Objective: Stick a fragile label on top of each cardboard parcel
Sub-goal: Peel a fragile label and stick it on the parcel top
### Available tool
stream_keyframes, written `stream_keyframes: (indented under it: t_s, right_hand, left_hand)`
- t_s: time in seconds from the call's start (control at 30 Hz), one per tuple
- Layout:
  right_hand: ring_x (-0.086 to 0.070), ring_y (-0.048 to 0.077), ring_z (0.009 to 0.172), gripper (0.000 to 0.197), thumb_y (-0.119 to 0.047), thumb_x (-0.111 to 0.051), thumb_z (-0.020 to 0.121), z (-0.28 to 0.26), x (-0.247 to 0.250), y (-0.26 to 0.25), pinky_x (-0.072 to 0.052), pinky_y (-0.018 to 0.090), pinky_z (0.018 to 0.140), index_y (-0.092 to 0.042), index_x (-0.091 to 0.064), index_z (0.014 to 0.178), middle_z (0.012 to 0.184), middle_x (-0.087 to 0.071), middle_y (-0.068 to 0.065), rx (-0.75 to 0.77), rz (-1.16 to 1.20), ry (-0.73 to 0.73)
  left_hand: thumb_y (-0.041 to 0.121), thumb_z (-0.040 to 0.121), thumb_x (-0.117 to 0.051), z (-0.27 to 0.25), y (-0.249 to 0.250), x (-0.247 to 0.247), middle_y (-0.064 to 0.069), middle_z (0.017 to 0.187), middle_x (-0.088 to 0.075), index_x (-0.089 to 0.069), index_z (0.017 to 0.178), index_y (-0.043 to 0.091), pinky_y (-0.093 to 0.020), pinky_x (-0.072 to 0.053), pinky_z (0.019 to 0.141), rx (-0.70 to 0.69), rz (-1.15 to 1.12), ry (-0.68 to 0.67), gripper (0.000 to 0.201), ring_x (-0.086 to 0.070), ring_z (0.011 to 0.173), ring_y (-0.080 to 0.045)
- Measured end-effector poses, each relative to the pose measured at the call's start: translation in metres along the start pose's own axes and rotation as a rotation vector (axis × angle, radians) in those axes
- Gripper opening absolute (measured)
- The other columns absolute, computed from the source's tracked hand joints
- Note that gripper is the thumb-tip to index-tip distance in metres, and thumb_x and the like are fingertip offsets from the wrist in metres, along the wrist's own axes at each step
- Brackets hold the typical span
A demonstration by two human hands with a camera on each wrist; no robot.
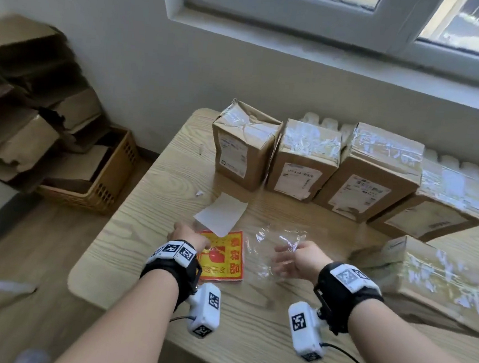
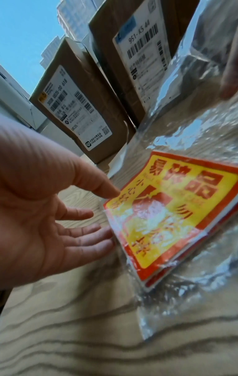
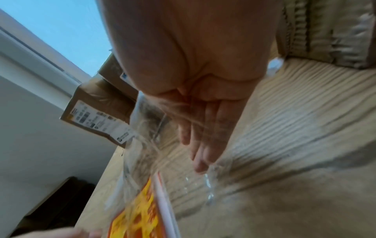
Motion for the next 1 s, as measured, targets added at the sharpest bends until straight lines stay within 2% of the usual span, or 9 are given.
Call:
stream_keyframes:
  t_s: [0.1, 0.17, 0.33, 0.43, 0.53, 0.6, 0.77, 0.9, 1.0]
  right_hand:
    - [-0.063, 0.021, 0.040, 0.028, -0.004, -0.046, 0.097, -0.009, -0.021, 0.008, -0.049, 0.022, 0.037, -0.008, -0.053, 0.124, 0.113, -0.060, 0.011, -0.018, -0.003, -0.166]
    - [-0.063, 0.017, 0.046, 0.032, -0.012, -0.056, 0.094, -0.010, -0.023, 0.010, -0.048, 0.020, 0.042, -0.014, -0.056, 0.125, 0.114, -0.068, 0.006, 0.035, -0.076, -0.209]
    - [-0.056, 0.011, 0.041, 0.035, -0.009, -0.070, 0.082, -0.007, -0.006, 0.025, -0.042, 0.020, 0.042, -0.013, -0.060, 0.115, 0.105, -0.070, 0.025, 0.037, -0.080, -0.115]
    - [-0.057, 0.009, 0.043, 0.031, -0.003, -0.068, 0.082, -0.010, 0.004, 0.033, -0.040, 0.018, 0.038, -0.011, -0.061, 0.112, 0.087, -0.073, 0.017, 0.033, -0.095, -0.096]
    - [-0.059, 0.009, 0.042, 0.016, 0.006, -0.058, 0.088, -0.014, 0.005, 0.045, -0.045, 0.020, 0.040, -0.006, -0.061, 0.098, 0.069, -0.066, 0.009, 0.010, -0.070, -0.108]
    - [-0.056, 0.003, 0.034, 0.024, 0.010, -0.047, 0.093, -0.019, 0.002, 0.049, -0.043, 0.016, 0.034, -0.010, -0.054, 0.082, 0.060, -0.061, 0.003, -0.012, -0.042, -0.120]
    - [-0.051, 0.000, 0.042, 0.020, -0.013, -0.061, 0.092, -0.032, 0.012, 0.039, -0.040, 0.010, 0.038, -0.015, -0.055, 0.073, 0.066, -0.054, 0.000, 0.091, -0.022, -0.043]
    - [-0.052, 0.007, 0.054, 0.018, -0.025, -0.071, 0.083, -0.032, 0.023, 0.031, -0.041, 0.011, 0.043, -0.012, -0.060, 0.076, 0.068, -0.058, 0.000, 0.159, -0.039, -0.043]
    - [-0.048, 0.006, 0.050, 0.015, -0.021, -0.067, 0.086, -0.029, 0.020, 0.028, -0.040, 0.012, 0.044, -0.013, -0.059, 0.076, 0.064, -0.055, 0.000, 0.158, -0.011, -0.072]
  left_hand:
    - [0.014, 0.054, -0.084, -0.001, 0.003, -0.020, -0.013, 0.077, -0.068, -0.065, 0.098, -0.001, -0.030, -0.054, 0.065, -0.022, -0.017, -0.145, 0.050, -0.066, 0.068, -0.024]
    - [0.020, 0.064, -0.085, -0.006, 0.007, -0.031, -0.007, 0.070, -0.066, -0.071, 0.083, 0.004, -0.025, -0.047, 0.061, -0.059, 0.071, -0.222, 0.029, -0.059, 0.062, -0.019]
    - [0.021, 0.072, -0.082, -0.026, 0.019, -0.047, -0.004, 0.079, -0.068, -0.067, 0.077, 0.013, -0.023, -0.046, 0.064, -0.106, 0.196, -0.288, 0.018, -0.063, 0.076, -0.019]
    - [0.014, 0.084, -0.069, -0.039, 0.029, -0.059, -0.008, 0.068, -0.061, -0.062, 0.084, 0.007, -0.025, -0.046, 0.057, -0.133, 0.159, -0.338, 0.010, -0.059, 0.062, -0.022]
    - [0.018, 0.079, -0.074, -0.047, 0.033, -0.069, -0.013, 0.092, -0.073, -0.064, 0.098, 0.003, -0.035, -0.058, 0.075, -0.128, 0.118, -0.382, 0.026, -0.071, 0.083, -0.026]
    - [0.020, 0.073, -0.080, -0.050, 0.036, -0.072, -0.013, 0.098, -0.073, -0.064, 0.101, 0.005, -0.038, -0.057, 0.079, -0.135, 0.098, -0.390, 0.035, -0.070, 0.088, -0.027]
    - [0.017, 0.070, -0.075, -0.063, 0.040, -0.085, -0.019, 0.099, -0.074, -0.067, 0.104, -0.001, -0.056, -0.050, 0.094, -0.106, 0.010, -0.533, 0.039, -0.069, 0.099, -0.037]
    - [0.004, 0.087, -0.064, -0.087, 0.053, -0.077, -0.022, 0.107, -0.071, -0.062, 0.108, -0.004, -0.050, -0.054, 0.090, -0.115, -0.085, -0.573, 0.022, -0.069, 0.099, -0.035]
    - [0.000, 0.089, -0.060, -0.090, 0.059, -0.076, -0.022, 0.104, -0.069, -0.058, 0.110, -0.007, -0.043, -0.059, 0.078, -0.124, -0.135, -0.603, 0.022, -0.069, 0.088, -0.031]
Point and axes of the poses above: each hand's wrist, its own z-axis towards the middle knuckle, its own x-axis out of the back of the hand, y = z × x, the point moved 9 cm from there along z, towards the middle knuckle
